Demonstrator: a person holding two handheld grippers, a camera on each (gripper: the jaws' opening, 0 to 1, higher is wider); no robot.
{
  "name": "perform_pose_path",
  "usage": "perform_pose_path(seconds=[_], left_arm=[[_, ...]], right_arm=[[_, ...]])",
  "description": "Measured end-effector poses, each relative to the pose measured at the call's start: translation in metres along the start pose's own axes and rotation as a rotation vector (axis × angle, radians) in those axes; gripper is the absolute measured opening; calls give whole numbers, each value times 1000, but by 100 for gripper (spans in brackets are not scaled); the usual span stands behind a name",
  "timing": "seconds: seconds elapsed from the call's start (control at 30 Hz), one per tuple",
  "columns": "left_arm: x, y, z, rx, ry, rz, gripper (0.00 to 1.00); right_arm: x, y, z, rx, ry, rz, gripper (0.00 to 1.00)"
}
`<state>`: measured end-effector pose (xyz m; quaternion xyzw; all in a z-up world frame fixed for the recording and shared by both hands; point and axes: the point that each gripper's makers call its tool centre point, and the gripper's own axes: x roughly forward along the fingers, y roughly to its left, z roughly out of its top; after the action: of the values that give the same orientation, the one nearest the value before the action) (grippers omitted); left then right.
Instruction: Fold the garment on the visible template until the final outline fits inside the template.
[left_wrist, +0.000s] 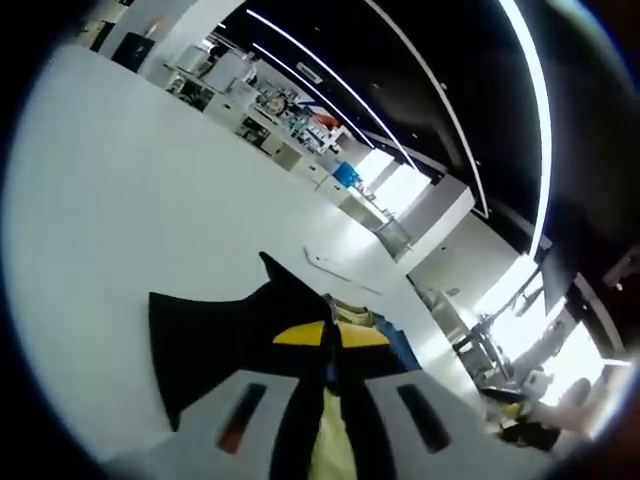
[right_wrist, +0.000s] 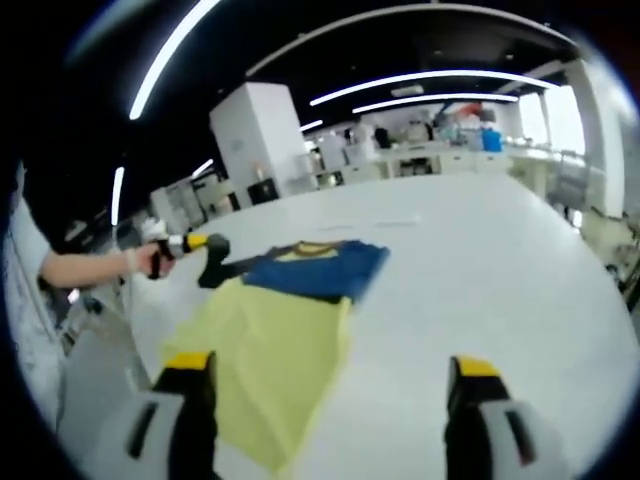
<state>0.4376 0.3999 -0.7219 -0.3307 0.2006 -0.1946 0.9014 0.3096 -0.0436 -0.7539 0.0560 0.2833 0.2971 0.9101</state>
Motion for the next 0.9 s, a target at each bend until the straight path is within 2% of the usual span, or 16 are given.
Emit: perform_pose_path(seconds=[0.07,0.23,0.53,0.9], left_arm=[[6,-8,0,-9,1,-19,0],[27,-32,-7,28,37,-70,0],[62,-60,-19,51,83,-142,0],[90,-93,-46,62,139,-208,0]], right_arm=[[-1,1,-1,2,3,-1,96],[-1,1,-2,4,5,-3,95],[-4,4,-4,3,11,-7,95],[-9,7,-10,21,17,-21,94]])
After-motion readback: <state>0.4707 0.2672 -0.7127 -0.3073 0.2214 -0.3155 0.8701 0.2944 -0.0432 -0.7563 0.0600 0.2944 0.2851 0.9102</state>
